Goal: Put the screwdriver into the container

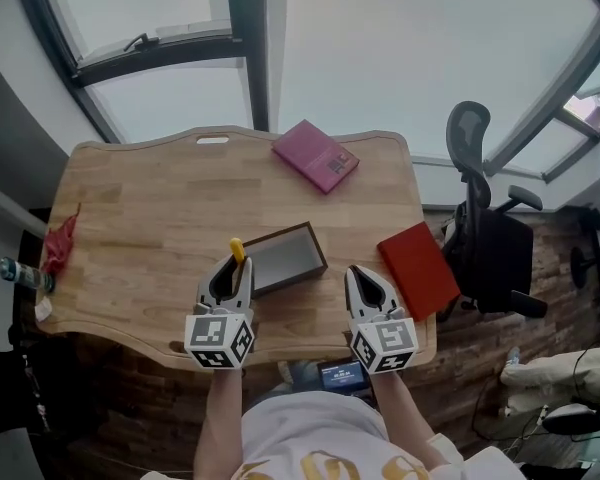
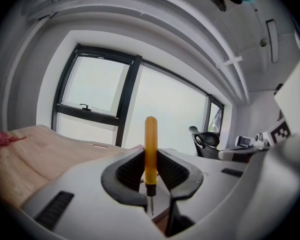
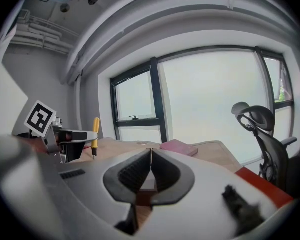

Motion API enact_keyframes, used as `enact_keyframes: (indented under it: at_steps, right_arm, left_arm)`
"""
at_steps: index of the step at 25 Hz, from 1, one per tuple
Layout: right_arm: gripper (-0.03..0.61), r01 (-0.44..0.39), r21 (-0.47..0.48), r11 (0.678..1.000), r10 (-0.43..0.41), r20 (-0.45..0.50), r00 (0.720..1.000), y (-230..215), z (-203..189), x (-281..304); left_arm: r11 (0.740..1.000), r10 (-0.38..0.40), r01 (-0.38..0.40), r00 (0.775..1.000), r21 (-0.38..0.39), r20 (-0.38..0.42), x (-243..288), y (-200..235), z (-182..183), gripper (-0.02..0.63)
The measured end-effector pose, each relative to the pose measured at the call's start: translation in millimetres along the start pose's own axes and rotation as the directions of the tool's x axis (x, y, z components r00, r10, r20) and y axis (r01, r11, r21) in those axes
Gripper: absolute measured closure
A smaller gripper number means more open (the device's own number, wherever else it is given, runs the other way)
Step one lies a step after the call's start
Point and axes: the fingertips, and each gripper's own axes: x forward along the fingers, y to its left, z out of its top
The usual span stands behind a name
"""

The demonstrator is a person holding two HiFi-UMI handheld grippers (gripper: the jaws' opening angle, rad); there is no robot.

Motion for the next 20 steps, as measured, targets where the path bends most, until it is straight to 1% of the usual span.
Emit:
enact_keyframes:
  at_steps: [2,4,9,13,17,20]
  right_arm:
    - [0.546,0.003,-0.002,1.0,-0.003,0.002,1.0,-4,0,2]
    - [0.546,0.003,0.003,1.0,-0.003,-0.003,1.0,-5,-2,1]
    - [0.546,-0.013,0.007,1.0,0.013,0.0,1.0,-4,2,5]
    - [0.546,-0.029,0.021,0.999,0.029,-0.001,1.0,2,-1,11]
    - [0.546,-0.023,0.023,0.999,0.023,-0.006,1.0,-1,-2,14]
    - [0.546,-0.011,0.036,0.999,0.011,-0.015,1.0,-8,-6,19]
  left_arm:
    - [1.0,0.003,-0.003,1.0,0.012,0.0,0,-2,-2,0.534]
    - [1.0,0.007,-0.007,1.0,0.007,-0.005,-1,-3,-4,0.534]
    - [1.0,0.004,-0.004,1.0,0.03,0.003,0,-6,7,0.534]
    - [1.0,0.0,0.001,1.0,0.03,-0.009,4,-1,5,0.534]
    - [0.999,-0.027,0.028,0.999,0.038,-0.031,15,-3,2,0.534]
    - [0.995,-0.065,0.069,0.996,0.07,-0.064,25,-9,-5,0.534]
